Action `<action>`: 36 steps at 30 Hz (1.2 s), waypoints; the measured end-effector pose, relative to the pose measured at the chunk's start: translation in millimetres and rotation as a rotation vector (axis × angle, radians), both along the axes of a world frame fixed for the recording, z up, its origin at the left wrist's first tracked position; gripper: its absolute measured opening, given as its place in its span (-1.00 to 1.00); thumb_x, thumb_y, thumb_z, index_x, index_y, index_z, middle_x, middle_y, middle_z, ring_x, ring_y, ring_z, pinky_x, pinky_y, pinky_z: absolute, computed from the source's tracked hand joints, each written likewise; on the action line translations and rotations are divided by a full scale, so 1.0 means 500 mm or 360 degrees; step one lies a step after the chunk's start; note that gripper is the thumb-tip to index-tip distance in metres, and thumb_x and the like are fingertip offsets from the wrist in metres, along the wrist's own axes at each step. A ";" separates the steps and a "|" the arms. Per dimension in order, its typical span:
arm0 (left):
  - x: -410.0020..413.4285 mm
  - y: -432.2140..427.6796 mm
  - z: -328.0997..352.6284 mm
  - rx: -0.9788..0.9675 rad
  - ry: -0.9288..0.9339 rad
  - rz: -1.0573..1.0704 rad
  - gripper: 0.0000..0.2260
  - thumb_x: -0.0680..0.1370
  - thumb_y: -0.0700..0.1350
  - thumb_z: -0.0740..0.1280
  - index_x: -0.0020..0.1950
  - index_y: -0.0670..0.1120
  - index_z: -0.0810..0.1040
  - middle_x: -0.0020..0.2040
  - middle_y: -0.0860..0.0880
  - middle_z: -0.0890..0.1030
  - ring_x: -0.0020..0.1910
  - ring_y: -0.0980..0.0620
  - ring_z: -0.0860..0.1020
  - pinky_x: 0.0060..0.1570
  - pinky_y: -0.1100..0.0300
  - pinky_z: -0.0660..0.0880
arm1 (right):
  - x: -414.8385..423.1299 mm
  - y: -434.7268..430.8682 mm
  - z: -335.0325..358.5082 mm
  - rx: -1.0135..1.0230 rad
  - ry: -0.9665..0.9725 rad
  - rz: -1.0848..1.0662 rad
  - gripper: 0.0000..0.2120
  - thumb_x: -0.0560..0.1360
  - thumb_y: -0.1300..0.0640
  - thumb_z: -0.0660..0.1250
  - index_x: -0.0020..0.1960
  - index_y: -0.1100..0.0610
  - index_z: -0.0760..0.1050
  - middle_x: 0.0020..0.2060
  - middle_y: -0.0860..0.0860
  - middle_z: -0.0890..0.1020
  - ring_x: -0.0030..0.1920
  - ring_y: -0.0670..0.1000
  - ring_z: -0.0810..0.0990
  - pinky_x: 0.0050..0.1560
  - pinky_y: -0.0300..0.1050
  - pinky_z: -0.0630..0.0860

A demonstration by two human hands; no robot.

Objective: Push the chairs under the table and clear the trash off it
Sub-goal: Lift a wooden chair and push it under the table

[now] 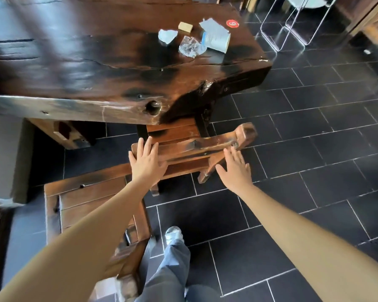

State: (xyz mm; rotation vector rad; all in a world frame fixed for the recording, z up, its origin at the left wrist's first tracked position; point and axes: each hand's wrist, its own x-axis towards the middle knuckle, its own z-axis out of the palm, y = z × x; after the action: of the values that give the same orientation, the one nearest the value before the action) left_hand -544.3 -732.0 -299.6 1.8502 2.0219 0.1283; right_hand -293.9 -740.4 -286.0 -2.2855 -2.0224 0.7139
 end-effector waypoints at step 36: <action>-0.635 -0.743 -0.001 -0.0266 0.0146 0.0755 -0.85 0.51 -0.07 0.26 0.02 0.01 0.60 0.04 -0.03 0.51 0.13 -0.13 0.37 -0.06 0.01 0.49 | -0.503 -0.520 -0.014 0.0274 -0.0334 0.0536 -0.85 0.51 -0.04 0.28 0.00 0.02 0.48 0.01 0.02 0.49 0.09 0.09 0.43 0.00 -0.01 0.42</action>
State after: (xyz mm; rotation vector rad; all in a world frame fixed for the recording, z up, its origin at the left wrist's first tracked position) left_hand -861.8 -1103.2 -300.0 1.2726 2.4196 0.0026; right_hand -545.2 -1000.2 -293.2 -2.0234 -2.4875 0.2968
